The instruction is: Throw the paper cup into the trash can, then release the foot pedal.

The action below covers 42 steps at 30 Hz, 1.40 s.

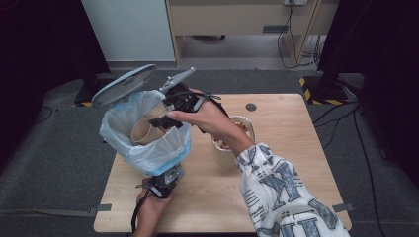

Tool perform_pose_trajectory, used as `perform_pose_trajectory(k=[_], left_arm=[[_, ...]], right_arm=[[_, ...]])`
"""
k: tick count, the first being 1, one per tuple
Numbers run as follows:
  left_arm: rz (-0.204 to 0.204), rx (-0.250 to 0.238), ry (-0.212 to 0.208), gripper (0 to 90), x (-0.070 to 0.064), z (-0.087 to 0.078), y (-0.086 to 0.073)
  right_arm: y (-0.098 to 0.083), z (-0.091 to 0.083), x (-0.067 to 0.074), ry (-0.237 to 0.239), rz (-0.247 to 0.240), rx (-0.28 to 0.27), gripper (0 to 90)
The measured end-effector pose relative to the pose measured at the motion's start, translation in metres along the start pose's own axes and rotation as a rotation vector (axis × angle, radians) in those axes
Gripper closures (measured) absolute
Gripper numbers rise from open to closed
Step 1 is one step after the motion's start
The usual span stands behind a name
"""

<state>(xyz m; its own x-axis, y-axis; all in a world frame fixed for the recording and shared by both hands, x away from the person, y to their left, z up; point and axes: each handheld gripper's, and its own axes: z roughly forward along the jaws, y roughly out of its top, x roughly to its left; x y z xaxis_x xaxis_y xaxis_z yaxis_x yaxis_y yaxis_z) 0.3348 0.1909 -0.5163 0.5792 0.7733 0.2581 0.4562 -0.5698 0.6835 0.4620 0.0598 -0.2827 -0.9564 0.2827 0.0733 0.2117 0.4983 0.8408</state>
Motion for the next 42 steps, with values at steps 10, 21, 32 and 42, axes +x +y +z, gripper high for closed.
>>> perform_pose_trajectory(k=[10,21,32,42], left_arm=[[0.019,0.0,-0.001,88.8,0.002,0.0,0.0],[-0.076,-0.034,0.008,75.0,-0.004,-0.008,0.0],[-0.181,-0.118,-0.037,55.9,-0.013,-0.023,0.002],[-0.159,-0.113,-0.081,44.6,-0.017,-0.023,0.003]], right_arm=[[-0.018,-0.029,-0.019,-0.046,0.036,-0.012,12.5],[-0.065,-0.084,-0.054,-0.165,0.125,-0.026,11.5],[-0.114,-0.133,-0.088,-0.381,0.25,-0.059,6.8],[-0.14,-0.156,-0.094,-0.508,0.29,-0.08,6.5]])
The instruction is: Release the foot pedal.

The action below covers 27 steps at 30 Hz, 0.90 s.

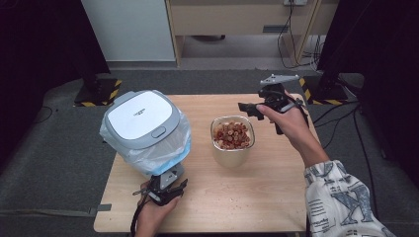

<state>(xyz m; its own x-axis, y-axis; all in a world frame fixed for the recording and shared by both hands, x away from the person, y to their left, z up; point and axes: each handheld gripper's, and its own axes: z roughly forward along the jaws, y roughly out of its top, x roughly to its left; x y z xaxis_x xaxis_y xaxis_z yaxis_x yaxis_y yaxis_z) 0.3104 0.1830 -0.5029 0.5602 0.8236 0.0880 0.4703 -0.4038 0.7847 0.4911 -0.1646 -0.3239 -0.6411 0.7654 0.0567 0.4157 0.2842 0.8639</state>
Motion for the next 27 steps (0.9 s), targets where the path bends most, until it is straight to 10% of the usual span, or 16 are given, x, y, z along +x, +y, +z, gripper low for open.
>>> perform_pose_trajectory(k=[27], left_arm=[[-0.018,0.033,-0.098,26.9,-0.002,0.007,0.001]], right_arm=[[-0.079,-0.037,-0.018,-0.214,0.082,-0.044,7.0]])
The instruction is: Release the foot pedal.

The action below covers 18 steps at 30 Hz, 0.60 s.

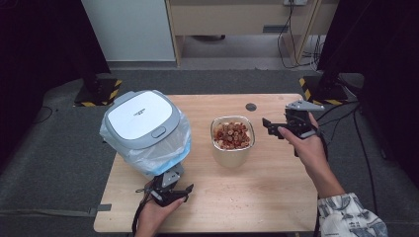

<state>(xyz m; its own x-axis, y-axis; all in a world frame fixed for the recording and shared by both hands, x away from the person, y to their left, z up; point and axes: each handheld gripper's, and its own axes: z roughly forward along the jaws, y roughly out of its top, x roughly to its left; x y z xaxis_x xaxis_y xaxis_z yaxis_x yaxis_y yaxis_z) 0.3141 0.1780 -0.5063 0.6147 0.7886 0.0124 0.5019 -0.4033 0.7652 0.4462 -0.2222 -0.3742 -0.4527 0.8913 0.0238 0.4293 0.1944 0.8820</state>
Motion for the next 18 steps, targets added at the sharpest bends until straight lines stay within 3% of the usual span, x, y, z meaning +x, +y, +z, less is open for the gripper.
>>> perform_pose_trajectory(k=[9,18], left_arm=[[0.018,-0.017,-0.028,26.0,-0.002,0.001,0.001],[0.03,-0.002,-0.032,25.5,-0.002,0.002,0.001]], right_arm=[[-0.04,0.002,-0.015,-0.055,0.07,0.021,7.1],[-0.072,0.012,-0.023,-0.073,0.106,0.066,7.0]])
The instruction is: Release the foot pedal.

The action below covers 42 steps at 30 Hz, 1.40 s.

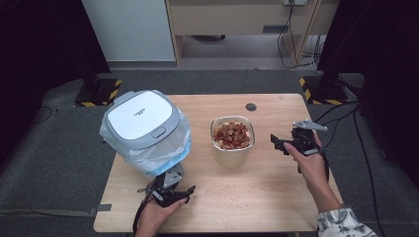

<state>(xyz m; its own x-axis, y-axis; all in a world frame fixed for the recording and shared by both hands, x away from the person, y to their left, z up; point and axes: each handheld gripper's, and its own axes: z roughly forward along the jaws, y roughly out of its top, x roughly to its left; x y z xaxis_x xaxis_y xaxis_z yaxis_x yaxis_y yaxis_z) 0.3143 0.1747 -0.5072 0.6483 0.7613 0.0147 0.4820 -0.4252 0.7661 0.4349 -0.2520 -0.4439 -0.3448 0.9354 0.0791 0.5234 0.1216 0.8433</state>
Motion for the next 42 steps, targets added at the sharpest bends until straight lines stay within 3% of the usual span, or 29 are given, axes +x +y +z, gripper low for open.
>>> perform_pose_trajectory(k=[12,18,24,33,38,42], left_arm=[[0.016,0.012,0.001,24.1,0.0,0.002,-0.001],[0.025,0.019,0.002,23.8,0.0,0.003,-0.001],[0.026,0.019,0.003,23.3,0.0,0.003,-0.001],[0.035,0.027,0.007,22.4,0.0,0.004,-0.002],[0.038,0.029,0.006,22.0,0.0,0.004,-0.002],[0.037,0.03,0.003,21.6,0.0,0.005,-0.002]], right_arm=[[-0.027,0.01,0.0,-0.001,-0.007,0.055,6.7],[-0.04,0.015,0.004,-0.006,-0.01,0.109,8.0],[-0.052,0.022,0.011,0.037,-0.039,0.173,6.9],[-0.063,0.041,0.017,0.064,-0.046,0.207,6.7],[-0.069,0.052,0.015,0.059,-0.023,0.224,6.8],[-0.074,0.056,0.015,0.047,-0.033,0.229,6.4]])
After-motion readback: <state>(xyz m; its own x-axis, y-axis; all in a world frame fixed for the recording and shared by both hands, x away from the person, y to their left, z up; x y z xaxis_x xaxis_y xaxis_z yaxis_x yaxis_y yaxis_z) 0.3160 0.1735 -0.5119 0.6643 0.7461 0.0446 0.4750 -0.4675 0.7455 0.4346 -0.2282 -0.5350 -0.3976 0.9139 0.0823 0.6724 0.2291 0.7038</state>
